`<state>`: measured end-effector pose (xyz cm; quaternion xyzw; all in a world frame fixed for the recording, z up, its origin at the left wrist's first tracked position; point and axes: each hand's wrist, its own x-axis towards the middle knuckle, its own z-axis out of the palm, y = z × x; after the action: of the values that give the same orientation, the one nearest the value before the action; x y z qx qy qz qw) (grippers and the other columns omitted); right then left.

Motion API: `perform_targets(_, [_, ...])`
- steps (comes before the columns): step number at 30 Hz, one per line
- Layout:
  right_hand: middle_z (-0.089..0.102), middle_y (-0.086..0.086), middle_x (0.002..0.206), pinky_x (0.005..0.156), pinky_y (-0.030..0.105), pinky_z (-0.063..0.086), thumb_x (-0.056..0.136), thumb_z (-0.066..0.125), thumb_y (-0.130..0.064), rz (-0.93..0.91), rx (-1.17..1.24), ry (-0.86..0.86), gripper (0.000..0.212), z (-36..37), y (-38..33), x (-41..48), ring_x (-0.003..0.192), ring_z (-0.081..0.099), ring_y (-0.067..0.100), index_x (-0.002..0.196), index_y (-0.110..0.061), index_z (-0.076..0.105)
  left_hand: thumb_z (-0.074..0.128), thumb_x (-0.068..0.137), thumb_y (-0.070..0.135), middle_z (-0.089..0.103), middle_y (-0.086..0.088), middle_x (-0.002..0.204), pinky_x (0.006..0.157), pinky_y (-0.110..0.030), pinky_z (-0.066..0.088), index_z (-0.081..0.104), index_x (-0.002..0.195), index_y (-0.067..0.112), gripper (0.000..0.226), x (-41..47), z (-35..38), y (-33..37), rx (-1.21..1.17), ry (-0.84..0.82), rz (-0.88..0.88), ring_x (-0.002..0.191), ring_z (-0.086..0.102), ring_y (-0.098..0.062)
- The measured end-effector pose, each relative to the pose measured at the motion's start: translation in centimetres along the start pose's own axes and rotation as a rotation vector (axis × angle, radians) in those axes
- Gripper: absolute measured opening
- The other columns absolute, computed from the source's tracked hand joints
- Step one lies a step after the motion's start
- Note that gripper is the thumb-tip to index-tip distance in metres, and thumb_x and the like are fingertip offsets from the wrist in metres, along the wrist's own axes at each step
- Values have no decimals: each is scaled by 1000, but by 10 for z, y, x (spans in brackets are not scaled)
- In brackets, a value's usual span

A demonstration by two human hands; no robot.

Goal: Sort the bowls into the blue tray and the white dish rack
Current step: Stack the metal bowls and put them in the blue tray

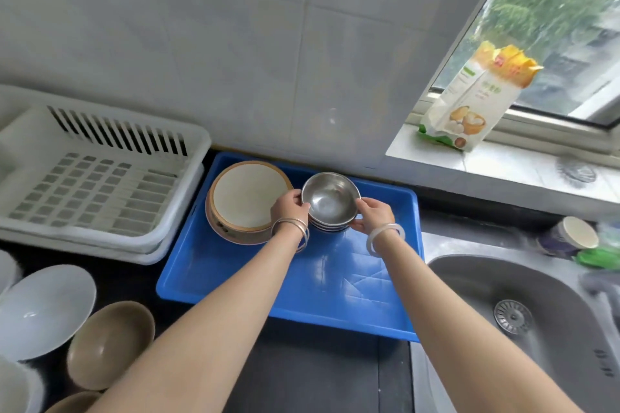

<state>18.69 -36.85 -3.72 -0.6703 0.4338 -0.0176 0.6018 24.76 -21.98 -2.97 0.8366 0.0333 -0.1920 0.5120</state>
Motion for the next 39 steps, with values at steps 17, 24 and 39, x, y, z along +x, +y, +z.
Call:
perform_targets(17, [62,22,106,72,32,42,92,45,-18,-182,-476,59,28,4,13,8,93,59,36,111,-10,64,43,89,4,65,-16,109,80,-36,47,55,112,10,27,-7,24,-5,269,16,93,98,58,-34])
perform_targets(24, [55,14,128,86,30,36,95,45,-21,-192,-437,-55,36,3,18,4,114,52,31,131,-17,49,50,90,10,56,-17,128,92,-37,44,40,137,14,48,-16,25,-9,227,-10,84,116,53,-34])
perform_targets(39, [63,9,119,88,36,46,96,42,-28,-253,-378,-92,29,-1,41,-92,105,61,27,118,-14,57,50,92,15,54,-6,136,93,-20,37,48,132,11,41,-97,-30,-44,20,-63,12,121,55,-20])
